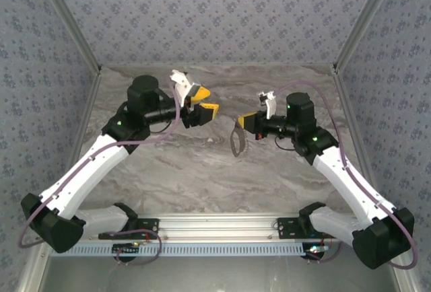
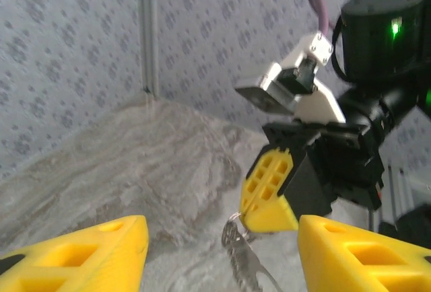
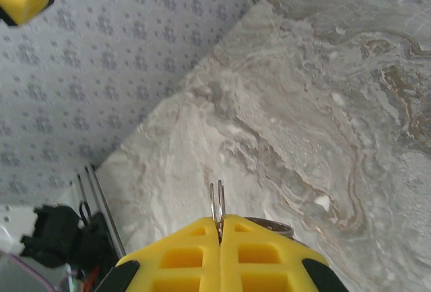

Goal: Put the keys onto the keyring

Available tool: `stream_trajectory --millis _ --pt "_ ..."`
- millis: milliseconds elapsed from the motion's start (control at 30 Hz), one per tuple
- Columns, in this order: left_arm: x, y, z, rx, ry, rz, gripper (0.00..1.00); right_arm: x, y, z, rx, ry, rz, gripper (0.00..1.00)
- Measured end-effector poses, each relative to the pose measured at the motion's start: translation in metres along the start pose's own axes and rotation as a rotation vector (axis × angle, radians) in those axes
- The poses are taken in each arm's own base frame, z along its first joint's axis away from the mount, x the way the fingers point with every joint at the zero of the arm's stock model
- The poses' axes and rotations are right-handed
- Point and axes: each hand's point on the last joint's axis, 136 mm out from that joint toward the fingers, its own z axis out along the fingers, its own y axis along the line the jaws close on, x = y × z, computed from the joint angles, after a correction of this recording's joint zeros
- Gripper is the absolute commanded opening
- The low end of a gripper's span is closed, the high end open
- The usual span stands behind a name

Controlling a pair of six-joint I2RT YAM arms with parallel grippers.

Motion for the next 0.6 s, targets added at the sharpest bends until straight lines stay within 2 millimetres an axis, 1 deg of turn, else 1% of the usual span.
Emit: stream_trajectory --millis 67,200,400,600 --pt "0.008 0.000 0.006 0.033 0.054 0.000 0.50 0.003 0.003 0.000 -0.004 0.031 -0.037 0.00" --pt "0.023 -0.004 0.017 0.107 0.136 -0.009 0.46 0.009 0.012 0.002 -0.036 0.081 -0.080 0.00" --pt "0.050 -0.014 0.025 0.217 0.227 -0.051 0.45 0.014 0.024 0.005 -0.090 0.124 -0.101 0.00" --pt "0.057 -0.022 0.025 0.281 0.250 -0.063 0.45 0.014 0.030 0.006 -0.127 0.133 -0.101 0.00"
